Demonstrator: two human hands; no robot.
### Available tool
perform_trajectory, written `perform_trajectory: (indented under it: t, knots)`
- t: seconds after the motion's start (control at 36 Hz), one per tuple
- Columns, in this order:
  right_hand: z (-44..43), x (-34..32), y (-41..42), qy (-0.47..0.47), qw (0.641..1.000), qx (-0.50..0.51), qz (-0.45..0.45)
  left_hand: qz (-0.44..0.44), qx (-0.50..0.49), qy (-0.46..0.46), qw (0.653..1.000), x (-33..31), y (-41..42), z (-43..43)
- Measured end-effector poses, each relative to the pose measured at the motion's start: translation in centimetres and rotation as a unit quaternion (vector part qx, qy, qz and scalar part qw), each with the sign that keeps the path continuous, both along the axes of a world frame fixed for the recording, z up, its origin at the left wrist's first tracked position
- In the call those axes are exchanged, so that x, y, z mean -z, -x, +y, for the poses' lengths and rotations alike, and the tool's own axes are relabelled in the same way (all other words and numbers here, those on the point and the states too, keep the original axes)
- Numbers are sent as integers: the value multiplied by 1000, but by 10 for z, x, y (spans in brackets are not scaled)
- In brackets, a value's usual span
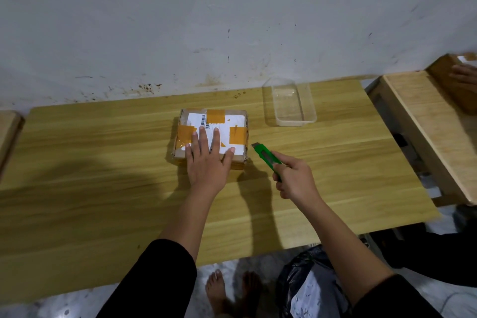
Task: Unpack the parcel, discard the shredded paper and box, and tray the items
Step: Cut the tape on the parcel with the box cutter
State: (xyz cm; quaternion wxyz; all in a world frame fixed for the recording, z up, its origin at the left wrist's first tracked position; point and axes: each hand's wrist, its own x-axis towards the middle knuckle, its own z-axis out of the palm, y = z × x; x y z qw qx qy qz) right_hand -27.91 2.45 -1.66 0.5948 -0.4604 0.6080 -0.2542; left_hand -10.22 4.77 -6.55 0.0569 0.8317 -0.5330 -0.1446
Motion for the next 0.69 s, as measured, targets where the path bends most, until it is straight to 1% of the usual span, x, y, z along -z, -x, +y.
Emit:
perform_trajectory:
  t: [0.08, 0.19, 0.25, 0.31, 0.36, 0.42, 0.44, 0.47, 0.53, 0.56, 0.61, 0.64, 0.69]
  knots:
    - [1, 1, 3, 15, 999, 23, -35, 4, 24, 15, 1000, 0, -6, 5]
    - [0, 6, -1, 32, 998, 27, -56, 25, 115, 39, 992, -2, -33, 15]
    - [0, 8, -4, 39, 997, 36, -57, 51, 139, 47, 988, -5, -51, 20]
    - [-1, 11, -6, 43, 996, 49, -61, 82, 108, 49, 990, -8, -63, 24]
    - [0, 14, -9, 46, 995, 62, -63, 95, 49, 52, 993, -10, -64, 26]
    - [0, 16, -12, 51, 994, 74, -58, 100, -28, 77, 992, -13, -51, 28]
    - [-1, 18, -14, 53, 994, 78, -54, 126, -77, 96, 984, -15, -41, 28]
    - [-2, 19, -16, 51, 994, 81, -52, 171, -133, 108, 970, -20, -29, 27]
    - [-4, 23, -21, 44, 994, 82, -50, 279, -228, 98, 928, -26, -8, 22]
    - [-5, 25, -23, 38, 995, 78, -50, 313, -252, 96, 911, -27, -2, 18]
    - [-7, 27, -26, 24, 996, 65, -55, 343, -260, 108, 896, -26, 3, 10]
    - [-8, 28, -27, 16, 996, 58, -61, 343, -252, 113, 898, -24, 0, 7]
    - [-10, 29, -29, -2, 996, 44, -75, 326, -216, 116, 913, -22, -13, 5]
